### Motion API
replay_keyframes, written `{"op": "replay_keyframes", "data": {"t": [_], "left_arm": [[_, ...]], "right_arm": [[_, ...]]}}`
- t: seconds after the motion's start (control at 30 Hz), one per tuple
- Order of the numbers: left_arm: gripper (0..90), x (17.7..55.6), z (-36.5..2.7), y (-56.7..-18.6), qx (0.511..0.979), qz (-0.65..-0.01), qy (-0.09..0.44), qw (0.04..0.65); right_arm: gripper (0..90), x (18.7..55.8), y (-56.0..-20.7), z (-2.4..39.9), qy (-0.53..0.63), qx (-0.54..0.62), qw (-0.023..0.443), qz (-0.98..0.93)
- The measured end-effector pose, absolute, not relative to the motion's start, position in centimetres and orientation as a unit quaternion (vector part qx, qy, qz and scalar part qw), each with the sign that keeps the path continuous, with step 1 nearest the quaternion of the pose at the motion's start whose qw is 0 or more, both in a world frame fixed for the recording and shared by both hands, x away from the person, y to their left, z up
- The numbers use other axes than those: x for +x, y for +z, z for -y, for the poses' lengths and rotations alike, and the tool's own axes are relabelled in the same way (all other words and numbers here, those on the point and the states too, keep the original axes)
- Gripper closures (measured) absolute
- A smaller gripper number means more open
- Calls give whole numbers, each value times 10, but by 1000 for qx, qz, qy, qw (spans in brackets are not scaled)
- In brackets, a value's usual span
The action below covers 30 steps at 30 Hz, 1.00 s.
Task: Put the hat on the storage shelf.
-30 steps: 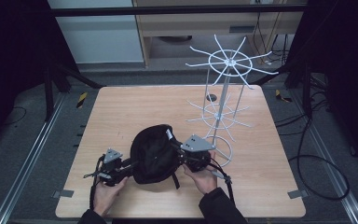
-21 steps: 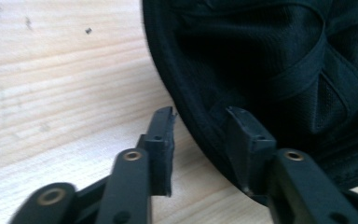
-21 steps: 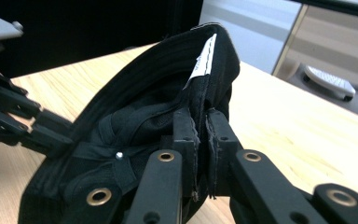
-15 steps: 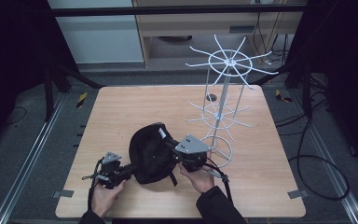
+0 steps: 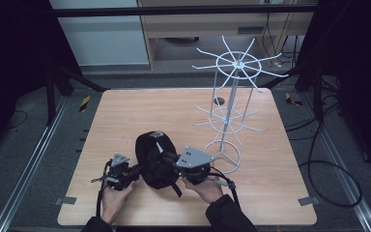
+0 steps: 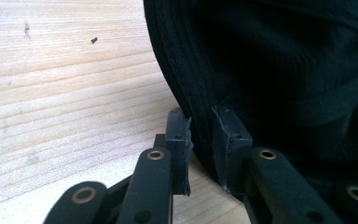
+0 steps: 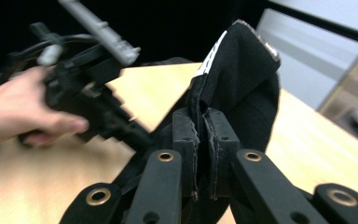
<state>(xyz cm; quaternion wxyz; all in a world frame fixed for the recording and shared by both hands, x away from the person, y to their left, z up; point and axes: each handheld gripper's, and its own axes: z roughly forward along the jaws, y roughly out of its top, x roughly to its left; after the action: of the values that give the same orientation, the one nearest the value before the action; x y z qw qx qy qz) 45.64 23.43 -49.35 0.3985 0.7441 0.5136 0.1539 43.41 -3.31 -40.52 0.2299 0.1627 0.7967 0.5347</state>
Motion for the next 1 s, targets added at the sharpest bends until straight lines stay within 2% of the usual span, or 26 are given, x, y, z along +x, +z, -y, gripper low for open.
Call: {"op": "replay_keyframes", "data": {"t": [0.27,0.53,0.73,1.0], "left_arm": [[557,444,-251,-477,733,-515,158,415],[505,417,-274,-441,702,-505,178,470],[459,404,-261,-412,700,-467,182,509],[385,398,-240,-393,705,-445,172,525]], "right_arm": [[838,417,-408,34,520,135,224,-813],[828,410,-416,33,504,140,223,-822],[818,408,-420,35,504,148,214,-824],[816,406,-421,34,502,153,211,-825]]}}
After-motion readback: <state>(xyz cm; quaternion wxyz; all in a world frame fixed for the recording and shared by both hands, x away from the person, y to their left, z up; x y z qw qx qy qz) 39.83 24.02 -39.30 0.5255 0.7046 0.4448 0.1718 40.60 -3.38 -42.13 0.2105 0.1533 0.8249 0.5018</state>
